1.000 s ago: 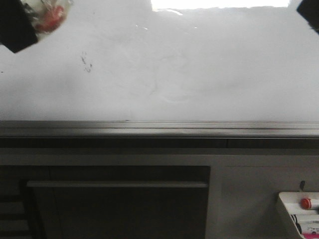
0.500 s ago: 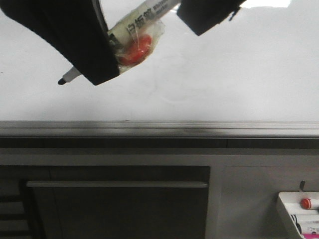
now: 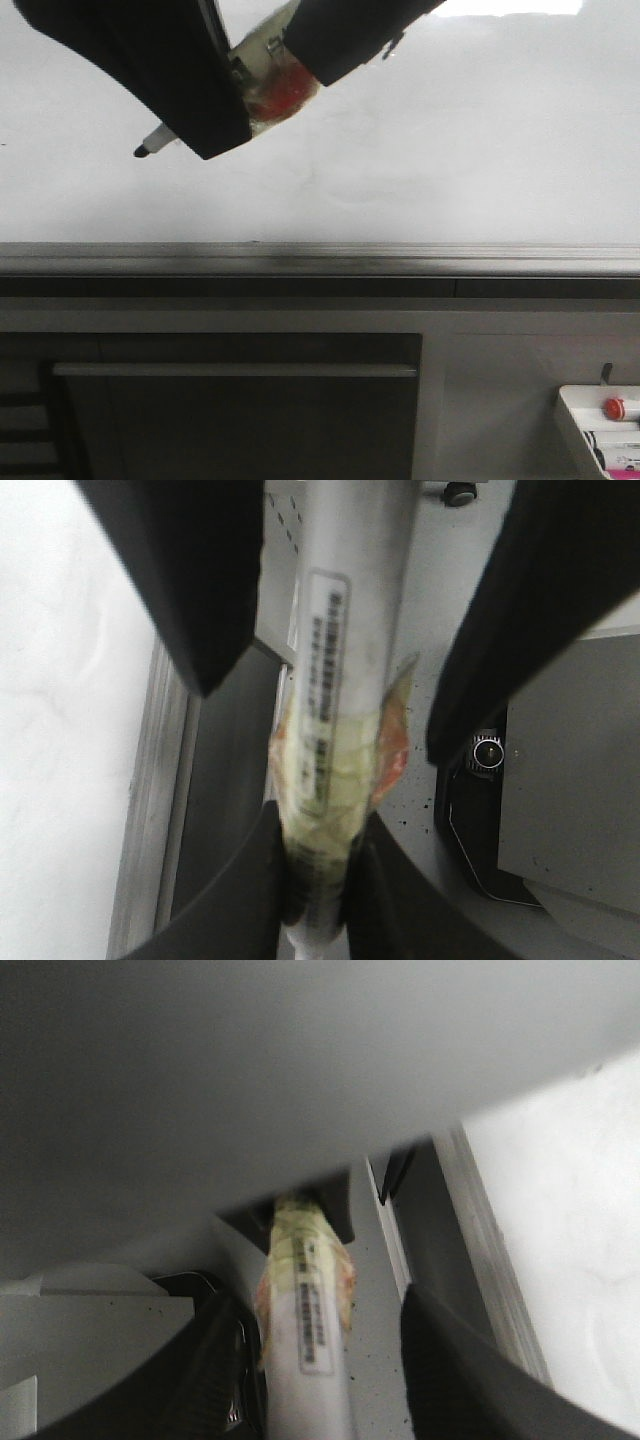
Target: Write number 2 on whiteboard
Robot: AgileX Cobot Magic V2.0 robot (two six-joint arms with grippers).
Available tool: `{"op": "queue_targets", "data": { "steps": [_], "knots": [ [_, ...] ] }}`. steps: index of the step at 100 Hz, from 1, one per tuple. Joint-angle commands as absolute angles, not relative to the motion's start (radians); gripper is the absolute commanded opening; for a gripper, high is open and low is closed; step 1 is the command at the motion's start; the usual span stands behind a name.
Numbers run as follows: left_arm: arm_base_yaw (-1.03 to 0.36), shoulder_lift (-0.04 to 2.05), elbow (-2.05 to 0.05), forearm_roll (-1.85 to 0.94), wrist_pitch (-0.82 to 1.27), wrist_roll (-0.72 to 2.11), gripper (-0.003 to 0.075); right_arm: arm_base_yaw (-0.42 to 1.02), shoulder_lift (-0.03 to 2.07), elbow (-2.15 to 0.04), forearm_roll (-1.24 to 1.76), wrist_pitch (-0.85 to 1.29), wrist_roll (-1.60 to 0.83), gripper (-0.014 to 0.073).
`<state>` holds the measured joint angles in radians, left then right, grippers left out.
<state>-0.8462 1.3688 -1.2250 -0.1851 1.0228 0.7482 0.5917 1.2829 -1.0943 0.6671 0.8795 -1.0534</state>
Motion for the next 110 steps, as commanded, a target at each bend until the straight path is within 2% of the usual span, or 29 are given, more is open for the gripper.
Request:
{"op": "queue_targets", "data": {
  "steps": [1, 16, 45, 64, 69, 84, 91, 98, 110],
  "knots": [
    [-0.854, 1.343, -1.257, -0.209, 0.984, 0.755, -0.0018, 0.594, 1.264, -1.129, 0.713, 0.845, -1.070, 0.0320],
    [-0.854, 1.343, -1.257, -0.201, 0.984, 0.755, -0.0018, 0.594, 1.265, -1.129, 0.713, 0.845, -1.070, 0.0298],
    [-0.854, 1.343, -1.257, -0.199, 0.984, 0.755, -0.0018, 0.594, 1.265, -1.129, 0.715, 0.848, -1.070, 0.0048],
    [-0.852, 1.343, -1.257, -0.199, 0.984, 0.753, -0.0004, 0.594, 1.265, -1.129, 0.715, 0.865, -1.070, 0.0016],
    [-0.852, 1.343, -1.257, -0.199, 0.980, 0.753, 0.0036, 0.594, 1.265, -1.129, 0.715, 0.868, -1.070, 0.0016],
    [-0.852, 1.341, -1.257, -0.199, 0.951, 0.751, 0.0316, 0.594, 1.265, -1.129, 0.715, 0.866, -1.070, 0.0016],
    [-0.850, 1.329, -1.257, -0.199, 0.929, 0.748, 0.0411, 0.594, 1.261, -1.129, 0.709, 0.860, -1.070, 0.0016],
    [-0.833, 1.309, -1.257, -0.199, 0.906, 0.730, 0.0442, 0.594, 1.244, -1.129, 0.690, 0.847, -1.070, 0.0016],
    [-0.768, 1.255, -1.257, -0.199, 0.903, 0.690, 0.0442, 0.580, 1.188, -1.129, 0.653, 0.843, -1.053, 0.0016]
  ]
}}
